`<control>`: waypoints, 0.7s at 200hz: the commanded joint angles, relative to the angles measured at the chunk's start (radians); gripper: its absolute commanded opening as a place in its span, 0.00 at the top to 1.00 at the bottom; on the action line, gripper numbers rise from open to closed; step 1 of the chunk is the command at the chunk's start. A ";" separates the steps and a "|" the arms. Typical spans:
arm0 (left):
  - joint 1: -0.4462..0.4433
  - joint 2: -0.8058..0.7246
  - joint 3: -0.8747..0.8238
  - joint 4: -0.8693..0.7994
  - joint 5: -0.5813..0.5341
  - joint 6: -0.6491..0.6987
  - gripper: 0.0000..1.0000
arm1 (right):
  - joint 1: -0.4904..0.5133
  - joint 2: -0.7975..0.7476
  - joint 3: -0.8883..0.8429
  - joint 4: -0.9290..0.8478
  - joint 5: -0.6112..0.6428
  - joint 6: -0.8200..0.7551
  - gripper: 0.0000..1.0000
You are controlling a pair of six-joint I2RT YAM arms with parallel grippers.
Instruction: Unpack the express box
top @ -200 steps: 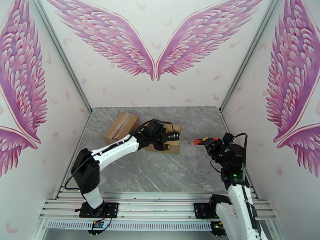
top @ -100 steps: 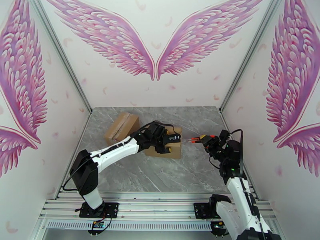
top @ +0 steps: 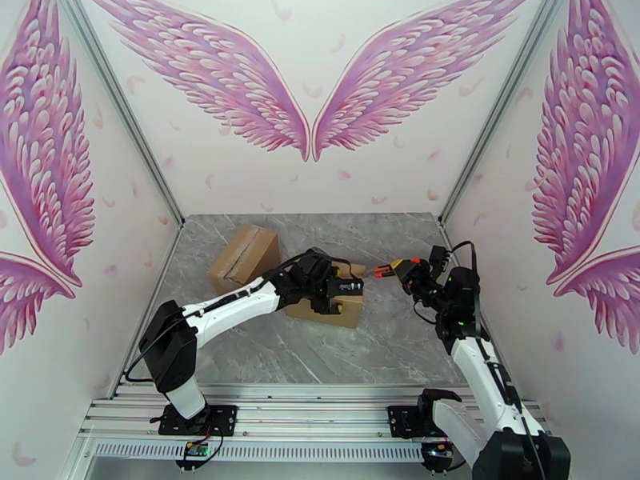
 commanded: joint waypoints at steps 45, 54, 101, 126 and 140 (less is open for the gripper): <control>-0.011 -0.078 -0.071 0.094 -0.017 0.060 0.22 | 0.006 -0.003 0.033 -0.097 0.016 -0.080 1.00; -0.011 -0.083 -0.074 0.105 -0.022 0.066 0.22 | 0.006 0.003 0.032 -0.105 0.018 -0.086 1.00; -0.013 -0.086 -0.106 0.141 -0.037 0.054 0.23 | 0.005 0.002 0.012 -0.138 0.018 -0.089 1.00; -0.016 -0.085 -0.109 0.162 -0.040 0.046 0.23 | 0.008 -0.008 -0.009 -0.104 -0.008 -0.062 1.00; -0.018 -0.082 -0.108 0.164 -0.049 0.043 0.25 | 0.007 -0.017 -0.009 -0.124 -0.004 -0.061 1.00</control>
